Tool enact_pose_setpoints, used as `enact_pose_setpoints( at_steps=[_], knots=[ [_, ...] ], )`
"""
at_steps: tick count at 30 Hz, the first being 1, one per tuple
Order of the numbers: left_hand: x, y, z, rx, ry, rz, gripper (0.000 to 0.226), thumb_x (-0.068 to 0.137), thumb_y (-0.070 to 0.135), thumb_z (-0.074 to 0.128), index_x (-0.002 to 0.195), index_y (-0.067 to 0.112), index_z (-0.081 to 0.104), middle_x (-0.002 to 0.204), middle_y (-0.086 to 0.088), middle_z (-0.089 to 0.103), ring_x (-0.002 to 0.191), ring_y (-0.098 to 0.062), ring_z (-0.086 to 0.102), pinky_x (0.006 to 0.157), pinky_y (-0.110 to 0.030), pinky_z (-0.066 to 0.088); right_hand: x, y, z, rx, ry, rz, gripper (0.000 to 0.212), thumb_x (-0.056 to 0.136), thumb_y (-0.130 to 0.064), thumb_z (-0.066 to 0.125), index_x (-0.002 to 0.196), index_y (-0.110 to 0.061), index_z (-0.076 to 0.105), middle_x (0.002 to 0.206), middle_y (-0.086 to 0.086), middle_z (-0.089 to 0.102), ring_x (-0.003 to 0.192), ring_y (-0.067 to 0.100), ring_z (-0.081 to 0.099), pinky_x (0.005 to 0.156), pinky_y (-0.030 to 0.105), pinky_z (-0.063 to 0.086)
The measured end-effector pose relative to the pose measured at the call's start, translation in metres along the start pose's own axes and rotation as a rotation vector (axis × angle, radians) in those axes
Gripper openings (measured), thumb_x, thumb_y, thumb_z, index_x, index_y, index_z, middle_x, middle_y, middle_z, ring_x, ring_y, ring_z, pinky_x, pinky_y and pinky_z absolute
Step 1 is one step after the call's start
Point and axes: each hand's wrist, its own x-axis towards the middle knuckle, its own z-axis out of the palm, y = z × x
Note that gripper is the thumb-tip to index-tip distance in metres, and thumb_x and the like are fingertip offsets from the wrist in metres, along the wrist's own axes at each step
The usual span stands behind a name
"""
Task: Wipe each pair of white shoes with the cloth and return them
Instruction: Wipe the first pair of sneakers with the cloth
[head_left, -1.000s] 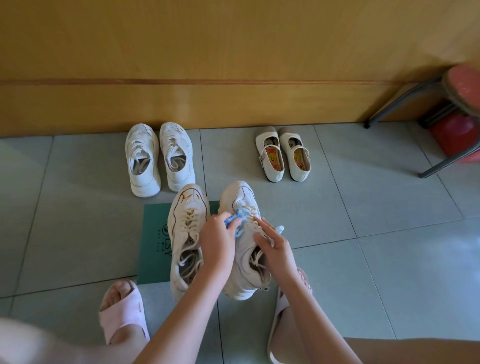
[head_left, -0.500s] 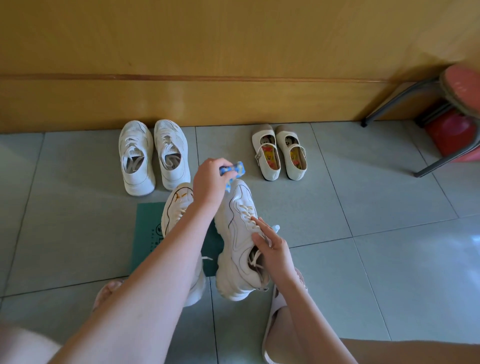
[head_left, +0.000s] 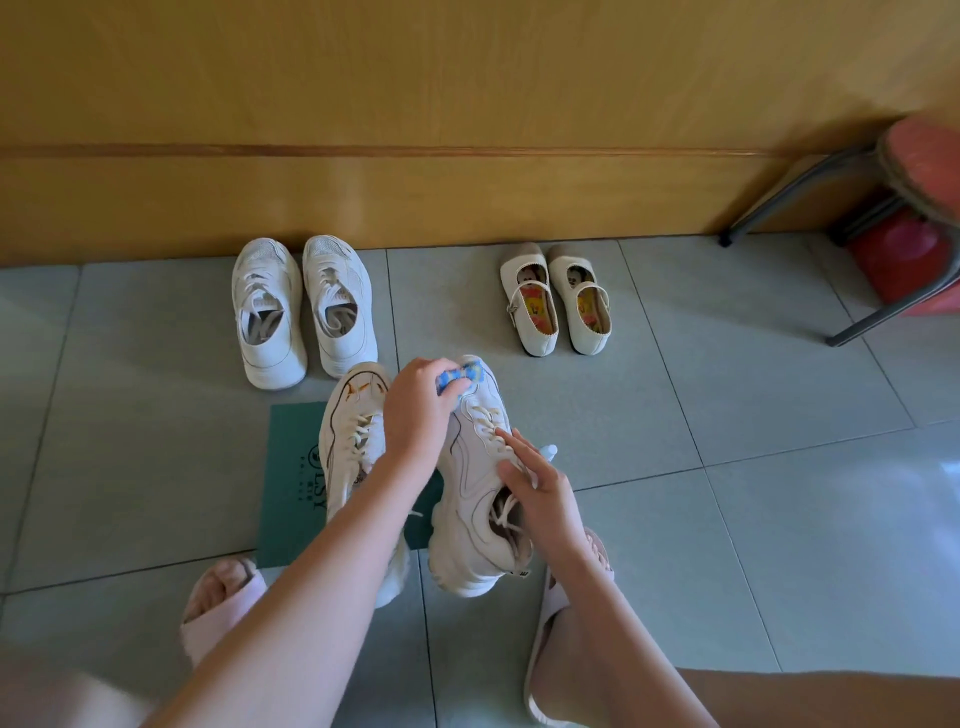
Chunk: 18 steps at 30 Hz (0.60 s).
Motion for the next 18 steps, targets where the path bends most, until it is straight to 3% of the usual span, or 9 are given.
enact_pose_setpoints(
  at_steps=[2, 6, 11, 15, 18],
  knots=[
    [-0.019, 0.0, 0.003, 0.006, 0.059, -0.017, 0.02, 0.088, 0.029, 0.063, 0.101, 0.015, 0.068, 0.094, -0.005, 0.062, 0.083, -0.021, 0.057, 0.065, -0.025, 0.037, -0.001, 0.0, -0.003, 0.053, -0.016, 0.005, 0.036, 0.094, -0.017, 0.053, 0.12, -0.042, 0.056, 0.139, -0.018, 0.047, 0.124, 0.002, 0.047, 0.095, 0.017, 0.04],
    [-0.053, 0.0, 0.009, -0.047, 0.107, -0.086, 0.017, 0.088, 0.034, 0.062, 0.089, 0.017, 0.065, 0.085, -0.004, 0.059, 0.074, -0.02, 0.055, 0.061, -0.031, 0.043, -0.001, 0.004, -0.007, 0.132, -0.021, 0.029, 0.035, 0.094, -0.015, 0.055, 0.12, -0.038, 0.057, 0.138, -0.01, 0.051, 0.126, 0.007, 0.048, 0.105, 0.031, 0.041],
    [-0.086, 0.005, 0.015, -0.068, 0.109, -0.085, 0.015, 0.087, 0.034, 0.063, 0.087, 0.018, 0.064, 0.082, 0.0, 0.058, 0.07, -0.014, 0.05, 0.058, -0.024, 0.035, -0.003, 0.002, -0.013, 0.146, 0.005, 0.068, 0.035, 0.095, -0.015, 0.052, 0.116, -0.044, 0.054, 0.126, 0.0, 0.061, 0.107, 0.009, 0.062, 0.077, 0.014, 0.05],
    [-0.113, -0.002, 0.015, -0.097, 0.102, -0.094, 0.011, 0.084, 0.032, 0.067, 0.085, 0.021, 0.066, 0.083, 0.003, 0.059, 0.072, -0.012, 0.054, 0.058, -0.026, 0.045, -0.002, 0.0, -0.01, 0.104, -0.034, 0.059, 0.036, 0.095, -0.019, 0.053, 0.106, -0.053, 0.053, 0.134, 0.0, 0.056, 0.118, 0.013, 0.056, 0.095, 0.03, 0.05],
    [-0.126, -0.007, 0.013, -0.105, 0.105, -0.085, 0.01, 0.082, 0.028, 0.07, 0.087, 0.019, 0.068, 0.085, 0.005, 0.061, 0.072, -0.01, 0.056, 0.058, -0.024, 0.047, -0.002, -0.001, -0.006, 0.048, -0.034, 0.062, 0.033, 0.095, -0.022, 0.052, 0.117, -0.047, 0.053, 0.14, -0.003, 0.049, 0.125, 0.015, 0.05, 0.103, 0.038, 0.044]
  ],
)
